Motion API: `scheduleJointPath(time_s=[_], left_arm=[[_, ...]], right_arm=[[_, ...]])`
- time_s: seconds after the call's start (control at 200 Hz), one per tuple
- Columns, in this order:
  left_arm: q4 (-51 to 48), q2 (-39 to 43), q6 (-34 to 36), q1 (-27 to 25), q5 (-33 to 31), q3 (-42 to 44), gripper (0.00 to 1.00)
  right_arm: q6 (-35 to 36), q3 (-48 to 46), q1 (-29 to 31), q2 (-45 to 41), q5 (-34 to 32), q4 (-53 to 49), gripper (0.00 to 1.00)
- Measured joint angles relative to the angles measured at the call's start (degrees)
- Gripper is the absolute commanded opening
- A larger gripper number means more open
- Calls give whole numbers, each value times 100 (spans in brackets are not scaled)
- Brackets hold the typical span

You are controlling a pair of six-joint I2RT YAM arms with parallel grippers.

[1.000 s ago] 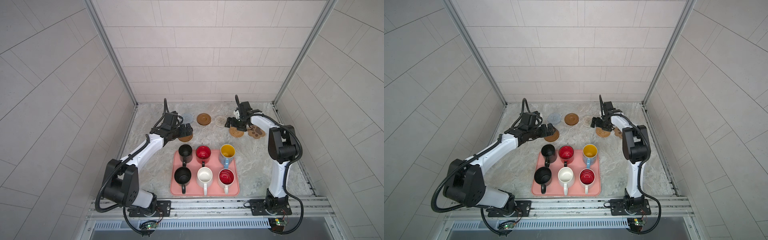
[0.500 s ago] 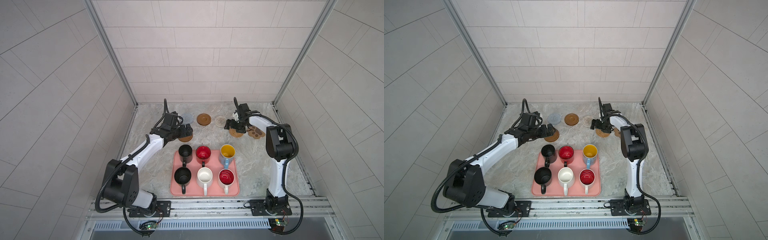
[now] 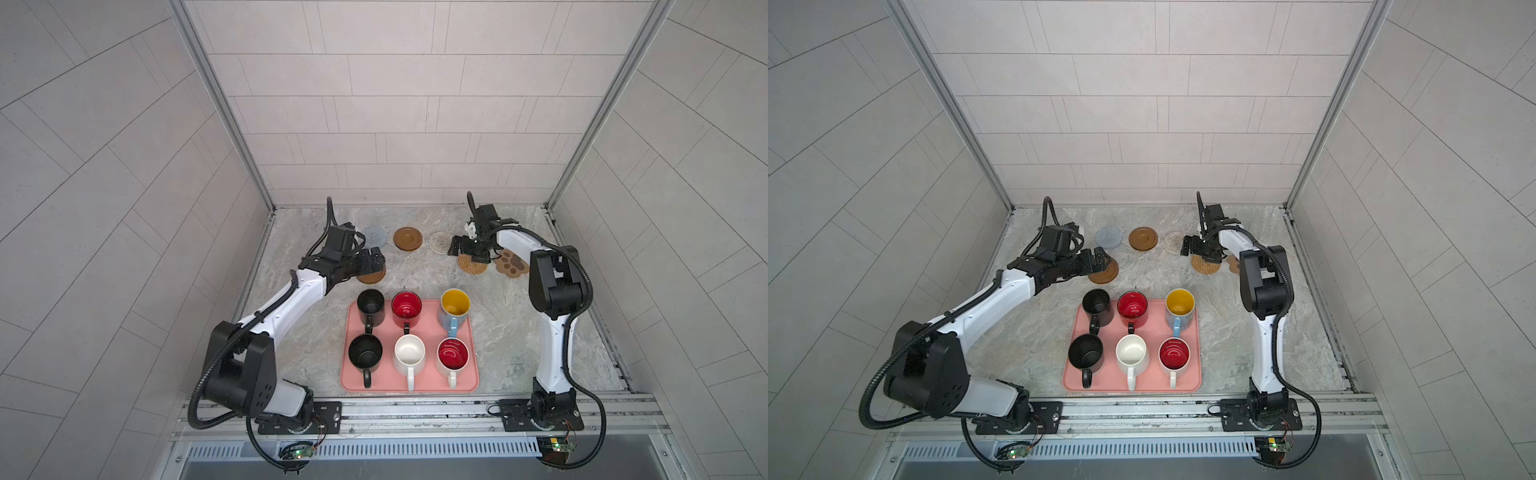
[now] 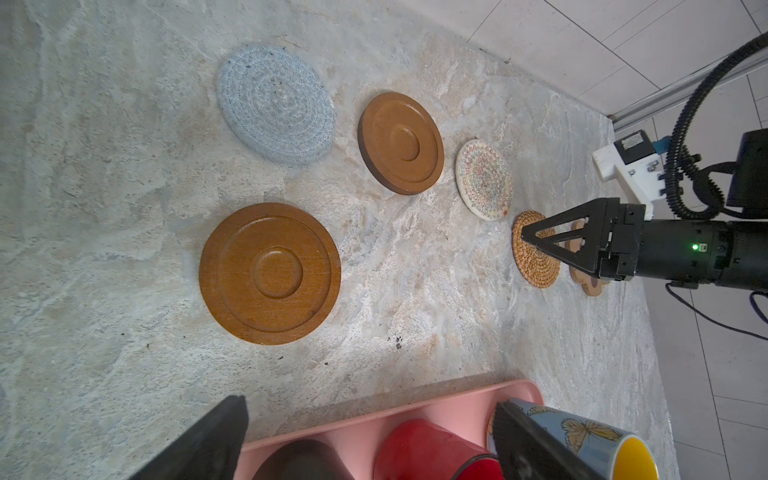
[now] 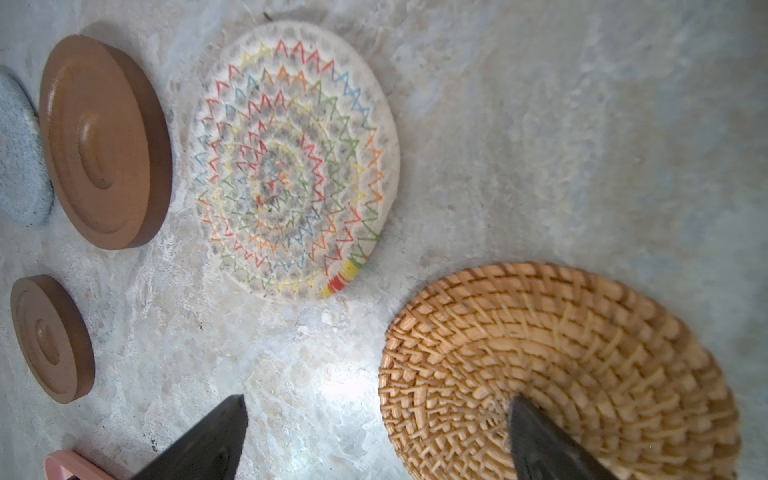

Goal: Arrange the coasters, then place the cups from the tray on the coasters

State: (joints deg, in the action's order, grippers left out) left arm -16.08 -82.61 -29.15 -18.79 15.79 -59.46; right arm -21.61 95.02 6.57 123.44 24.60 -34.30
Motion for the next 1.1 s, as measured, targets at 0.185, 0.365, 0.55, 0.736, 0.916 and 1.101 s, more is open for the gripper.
scheduleJointPath(time_s=[0.185,0.365,0.55,0.736,0.916,1.101], left_arm=[[0,2,-2,0,-46,2,100],[0,2,0,0,-74,2,100],[2,2,-2,0,-92,2,100],[44,7,-2,0,-101,24,100],[87,13,-2,0,-127,92,100],[133,44,-11,0,-160,166,100]], right_arm=[[74,-31,0,0,7,2,99],[236,-243,0,-109,20,138,99],[328,-614,-7,-352,87,170,99],[345,-931,7,-564,168,195,99],[330,-1058,79,-654,236,181,99],[208,-1025,334,-649,417,98,99]])
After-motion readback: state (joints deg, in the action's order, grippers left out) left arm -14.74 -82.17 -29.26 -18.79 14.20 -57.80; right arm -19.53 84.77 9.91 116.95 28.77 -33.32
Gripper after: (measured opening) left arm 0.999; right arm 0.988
